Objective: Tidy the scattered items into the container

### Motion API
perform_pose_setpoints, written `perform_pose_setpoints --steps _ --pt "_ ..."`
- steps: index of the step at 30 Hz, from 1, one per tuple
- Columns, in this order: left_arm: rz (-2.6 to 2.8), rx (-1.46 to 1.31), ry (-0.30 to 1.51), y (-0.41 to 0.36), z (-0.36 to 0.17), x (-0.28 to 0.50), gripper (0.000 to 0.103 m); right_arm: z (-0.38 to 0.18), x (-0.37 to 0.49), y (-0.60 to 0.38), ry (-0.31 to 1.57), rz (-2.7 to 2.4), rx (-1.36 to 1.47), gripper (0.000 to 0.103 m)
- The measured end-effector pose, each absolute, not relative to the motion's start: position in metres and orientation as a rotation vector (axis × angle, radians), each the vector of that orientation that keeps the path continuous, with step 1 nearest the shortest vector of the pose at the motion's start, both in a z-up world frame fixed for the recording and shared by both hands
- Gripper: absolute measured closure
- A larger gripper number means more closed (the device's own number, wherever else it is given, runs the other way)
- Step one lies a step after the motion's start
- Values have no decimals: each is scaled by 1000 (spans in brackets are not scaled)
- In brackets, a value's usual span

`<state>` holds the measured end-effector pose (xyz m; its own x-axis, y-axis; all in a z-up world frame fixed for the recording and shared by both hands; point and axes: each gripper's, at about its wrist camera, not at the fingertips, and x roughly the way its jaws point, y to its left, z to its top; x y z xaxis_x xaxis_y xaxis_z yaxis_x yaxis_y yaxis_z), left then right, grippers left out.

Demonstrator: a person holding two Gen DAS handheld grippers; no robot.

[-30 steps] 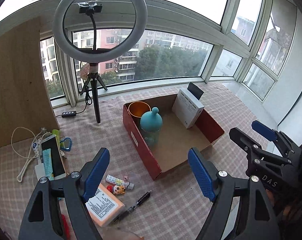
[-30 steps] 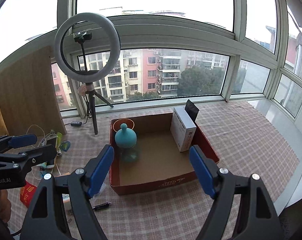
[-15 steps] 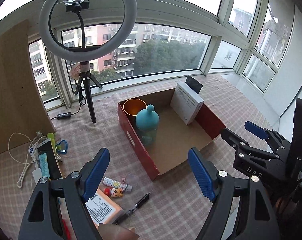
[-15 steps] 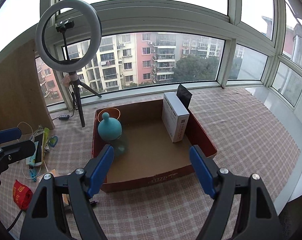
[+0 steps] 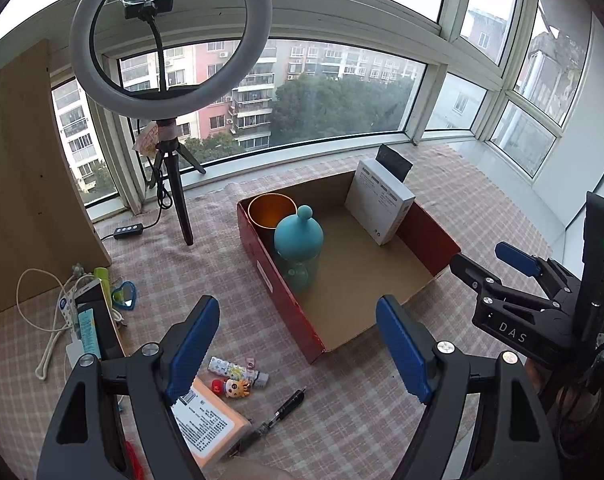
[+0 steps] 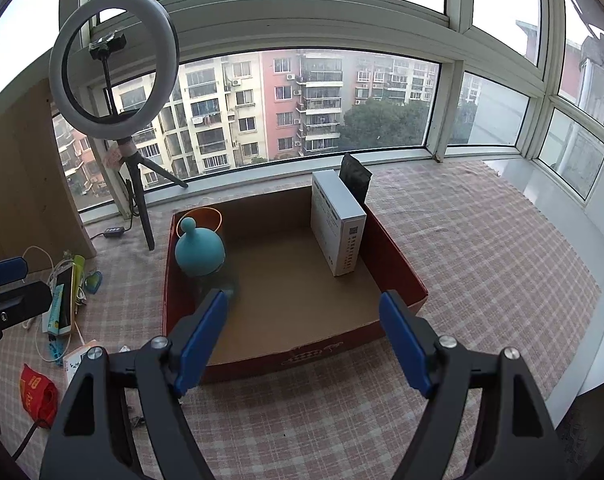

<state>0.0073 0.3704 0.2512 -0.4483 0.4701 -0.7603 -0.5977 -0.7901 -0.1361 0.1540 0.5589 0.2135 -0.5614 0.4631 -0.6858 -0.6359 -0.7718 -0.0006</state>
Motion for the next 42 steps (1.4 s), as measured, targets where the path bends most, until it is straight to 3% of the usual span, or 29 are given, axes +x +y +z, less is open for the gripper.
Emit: perform_pose_setpoints --steps 22,33,34,37,39,41,42 --pt "2234 -1107 209 371 249 4 24 208 145 561 334 2329 -938 26" --pt "2271 -1144 208 362 237 -9 24 190 103 616 387 2420 -1023 28" --pt "2275 -1147 213 361 236 -11 24 186 97 623 407 2425 -1037 37" --pt "2292 -1153 226 357 232 -14 24 170 80 646 496 2429 -1093 78" --pt "2309 -1154 225 352 229 -16 24 159 68 658 525 2416 -1143 82" --pt "2328 -1160 223 346 226 -19 24 149 54 665 495 2389 -1181 96" --pt "2334 -1167 220 343 224 -21 24 143 46 668 475 2374 -1203 96"
